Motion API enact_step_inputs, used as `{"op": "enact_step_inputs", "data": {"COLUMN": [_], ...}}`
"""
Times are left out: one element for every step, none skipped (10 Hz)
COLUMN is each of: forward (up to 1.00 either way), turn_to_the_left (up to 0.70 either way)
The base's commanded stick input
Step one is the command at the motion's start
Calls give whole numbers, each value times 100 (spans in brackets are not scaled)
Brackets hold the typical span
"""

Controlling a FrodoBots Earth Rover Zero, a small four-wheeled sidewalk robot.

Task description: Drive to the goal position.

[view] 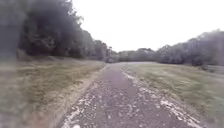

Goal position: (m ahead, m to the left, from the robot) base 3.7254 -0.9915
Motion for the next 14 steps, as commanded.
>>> {"op": "enact_step_inputs", "data": {"forward": [45, 45, 45, 45, 45, 45, 45, 45, 45, 45, 45, 45, 45, 45], "turn_to_the_left": [0, 0, 0, 0, 0, 0, 0, 0, 0, 0, 0, 0, 0, 0]}}
